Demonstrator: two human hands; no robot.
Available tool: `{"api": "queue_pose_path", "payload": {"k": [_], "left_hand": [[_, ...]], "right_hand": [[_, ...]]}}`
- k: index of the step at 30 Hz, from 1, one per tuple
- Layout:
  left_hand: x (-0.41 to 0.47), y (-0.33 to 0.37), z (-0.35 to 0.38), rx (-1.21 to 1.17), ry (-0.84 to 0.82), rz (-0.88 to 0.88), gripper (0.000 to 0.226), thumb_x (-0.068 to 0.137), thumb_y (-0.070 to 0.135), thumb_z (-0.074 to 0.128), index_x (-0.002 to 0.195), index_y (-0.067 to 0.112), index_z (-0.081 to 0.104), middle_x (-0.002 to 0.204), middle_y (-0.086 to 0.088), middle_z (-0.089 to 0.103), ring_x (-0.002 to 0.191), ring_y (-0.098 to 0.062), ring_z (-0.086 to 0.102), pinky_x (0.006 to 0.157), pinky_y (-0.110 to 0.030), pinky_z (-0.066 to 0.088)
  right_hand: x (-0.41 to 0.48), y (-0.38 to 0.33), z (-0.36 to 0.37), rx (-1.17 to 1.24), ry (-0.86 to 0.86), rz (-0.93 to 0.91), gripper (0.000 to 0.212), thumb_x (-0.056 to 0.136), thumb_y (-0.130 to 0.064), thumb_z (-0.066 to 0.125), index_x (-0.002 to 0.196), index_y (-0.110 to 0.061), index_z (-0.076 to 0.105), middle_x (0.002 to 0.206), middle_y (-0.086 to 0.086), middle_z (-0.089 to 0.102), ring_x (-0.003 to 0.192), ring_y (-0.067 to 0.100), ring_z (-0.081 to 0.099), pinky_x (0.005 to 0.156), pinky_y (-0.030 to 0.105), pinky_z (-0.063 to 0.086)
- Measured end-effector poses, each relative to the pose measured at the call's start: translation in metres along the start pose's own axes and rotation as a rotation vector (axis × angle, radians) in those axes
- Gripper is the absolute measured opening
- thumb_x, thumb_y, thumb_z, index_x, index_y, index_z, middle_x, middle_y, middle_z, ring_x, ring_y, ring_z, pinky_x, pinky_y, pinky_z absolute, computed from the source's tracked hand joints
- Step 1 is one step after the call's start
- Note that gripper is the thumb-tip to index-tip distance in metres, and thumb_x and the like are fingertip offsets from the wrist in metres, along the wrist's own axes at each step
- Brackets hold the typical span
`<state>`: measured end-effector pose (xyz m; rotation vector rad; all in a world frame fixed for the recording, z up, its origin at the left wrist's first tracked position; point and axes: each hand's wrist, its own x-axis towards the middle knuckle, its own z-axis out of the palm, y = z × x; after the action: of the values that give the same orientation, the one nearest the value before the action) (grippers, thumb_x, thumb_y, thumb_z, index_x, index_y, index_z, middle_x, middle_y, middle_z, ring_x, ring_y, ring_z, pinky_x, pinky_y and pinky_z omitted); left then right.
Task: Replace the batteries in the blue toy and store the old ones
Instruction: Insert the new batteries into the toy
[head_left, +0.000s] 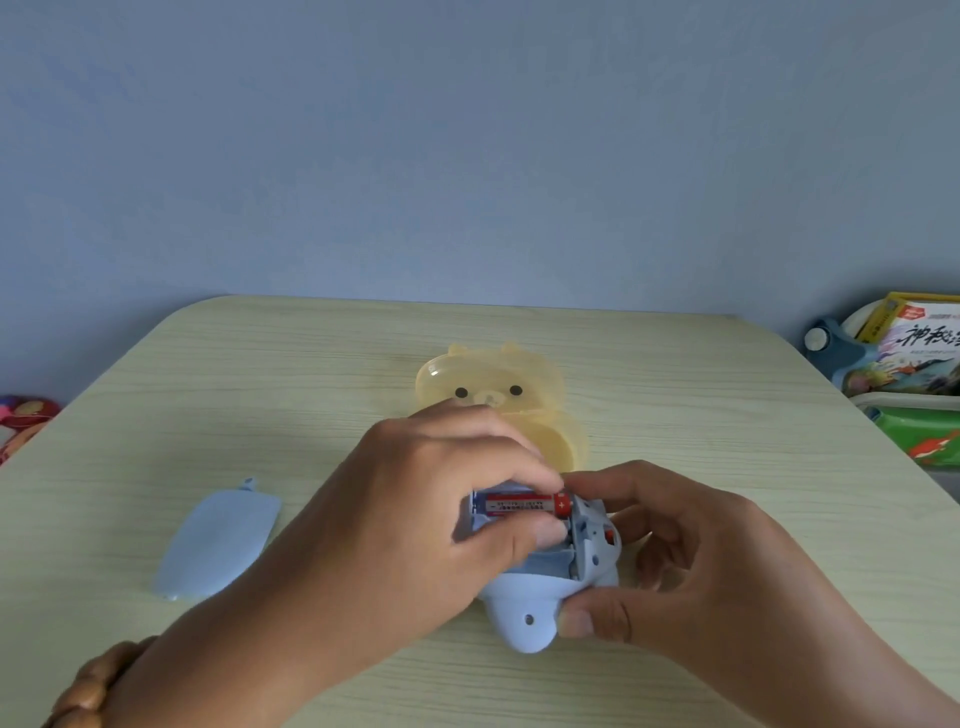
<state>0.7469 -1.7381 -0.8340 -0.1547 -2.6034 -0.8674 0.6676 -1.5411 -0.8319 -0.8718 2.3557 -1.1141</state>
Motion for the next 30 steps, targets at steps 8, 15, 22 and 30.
{"api": "queue_pose_path", "payload": {"k": [8,15,22,30], "left_hand": [[-0.021,-0.01,-0.001,-0.08,-0.087,-0.11,0.077,0.056,0.056,0.087,0.127,0.045,0.06,0.128,0.034,0.055,0.121,0.015,0.05,0.096,0.0,0.032],[-0.02,-0.01,0.002,-0.116,-0.044,-0.144,0.079,0.054,0.054,0.09,0.125,0.056,0.055,0.121,0.034,0.061,0.115,0.013,0.056,0.092,-0.01,0.044],[-0.018,-0.007,0.002,-0.113,-0.038,-0.147,0.079,0.054,0.054,0.091,0.123,0.056,0.055,0.121,0.037,0.059,0.113,0.013,0.057,0.091,-0.017,0.046],[-0.019,-0.009,0.003,-0.126,-0.045,-0.149,0.077,0.053,0.054,0.091,0.122,0.056,0.057,0.121,0.037,0.06,0.113,0.014,0.057,0.088,-0.009,0.044]], "right_hand": [[-0.001,0.002,0.0,-0.099,0.069,-0.162,0.073,0.048,-0.042,0.097,0.113,-0.049,0.064,0.103,-0.023,0.069,0.072,0.008,0.067,0.057,0.017,0.053],[0.0,0.001,-0.007,-0.326,0.09,-0.374,0.049,0.066,-0.044,0.082,0.113,-0.043,0.067,0.118,-0.025,0.063,0.084,-0.001,0.062,0.061,0.01,0.05],[0.003,0.005,-0.007,-0.344,0.031,-0.399,0.049,0.067,-0.045,0.081,0.114,-0.043,0.067,0.116,-0.023,0.061,0.082,0.0,0.061,0.063,0.008,0.049],[0.005,0.003,-0.007,-0.411,0.011,-0.408,0.048,0.068,-0.043,0.085,0.112,-0.042,0.064,0.113,-0.026,0.056,0.081,-0.01,0.055,0.066,0.004,0.045]]}}
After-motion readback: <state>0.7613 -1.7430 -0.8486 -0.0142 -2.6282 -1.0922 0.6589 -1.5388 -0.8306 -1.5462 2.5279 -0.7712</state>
